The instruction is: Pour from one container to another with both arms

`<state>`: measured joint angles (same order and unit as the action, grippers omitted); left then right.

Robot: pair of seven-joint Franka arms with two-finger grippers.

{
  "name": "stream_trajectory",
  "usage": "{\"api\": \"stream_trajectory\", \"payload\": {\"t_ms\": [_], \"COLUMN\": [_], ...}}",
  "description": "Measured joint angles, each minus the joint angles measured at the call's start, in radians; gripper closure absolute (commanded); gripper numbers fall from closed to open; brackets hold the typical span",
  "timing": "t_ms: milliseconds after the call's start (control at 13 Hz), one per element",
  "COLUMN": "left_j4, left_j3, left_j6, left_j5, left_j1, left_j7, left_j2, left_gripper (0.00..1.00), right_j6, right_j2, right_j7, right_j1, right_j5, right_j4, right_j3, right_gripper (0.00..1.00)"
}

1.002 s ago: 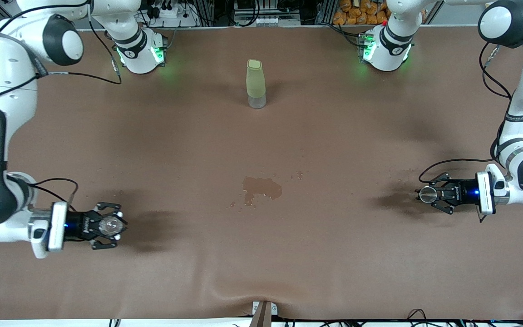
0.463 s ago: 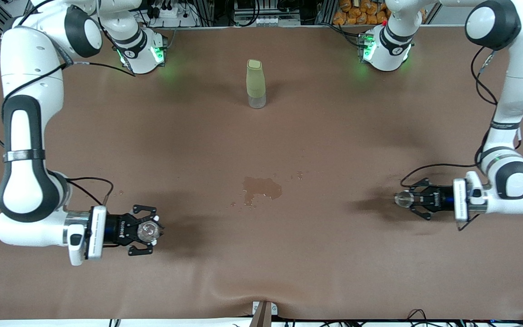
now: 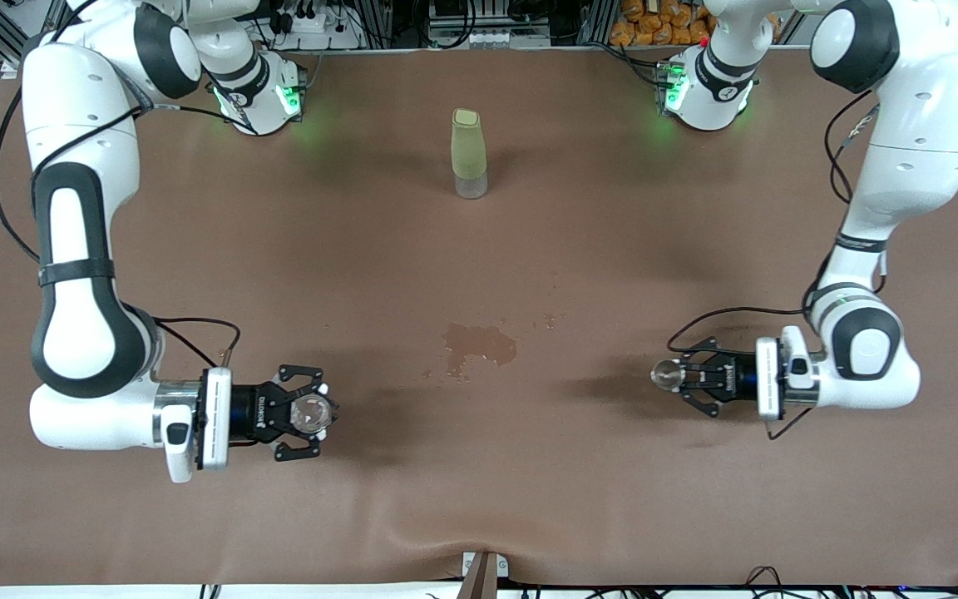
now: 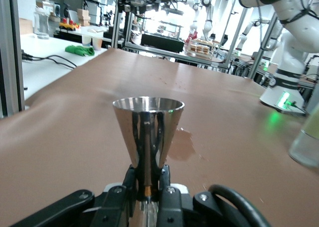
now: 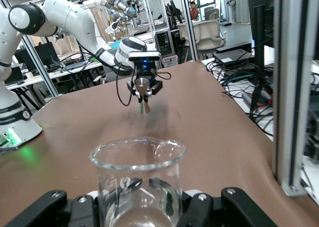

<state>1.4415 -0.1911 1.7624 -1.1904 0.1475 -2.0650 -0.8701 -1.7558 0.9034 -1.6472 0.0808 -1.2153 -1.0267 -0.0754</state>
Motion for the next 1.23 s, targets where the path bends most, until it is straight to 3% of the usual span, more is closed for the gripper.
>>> {"api": "stream_trajectory", "payload": {"t_ms": [308,540,771,1233], "left_j4": [-0.001,-0.002,-0.011,-0.020], "left_j3": [-0.002,0.000,0.001,0.001], "left_j6": [0.103,0.171,0.234,0.310], "left_j5": [-0.061,-0.203,-0.316,-0.353], "left_j1": [-0.115,-0.206,-0.272,-0.314], "left_j7": [0.023,-0.005,-0.037,-0.037], "left_j2": [0.010,0.010,0.010,0.010], "left_gripper": [1.00,1.00,1.00,1.00], "right_j6": [-0.019,-0.051,-0.074,-0.154], "right_j2": [-0.022,-0.078,-0.147,-0.231], "right_j7": [0.090,0.228,0.369,0.507], "right_j1": [0.047,0.102,0.193,0.258], "right_j5": [0.036,0.105,0.142,0.143], "right_j4": [0.001,0.010,0.008,-0.093], "right_j3": [0.003,0.009,0.055,0.072], "right_gripper": [1.00,1.00,1.00,1.00]}}
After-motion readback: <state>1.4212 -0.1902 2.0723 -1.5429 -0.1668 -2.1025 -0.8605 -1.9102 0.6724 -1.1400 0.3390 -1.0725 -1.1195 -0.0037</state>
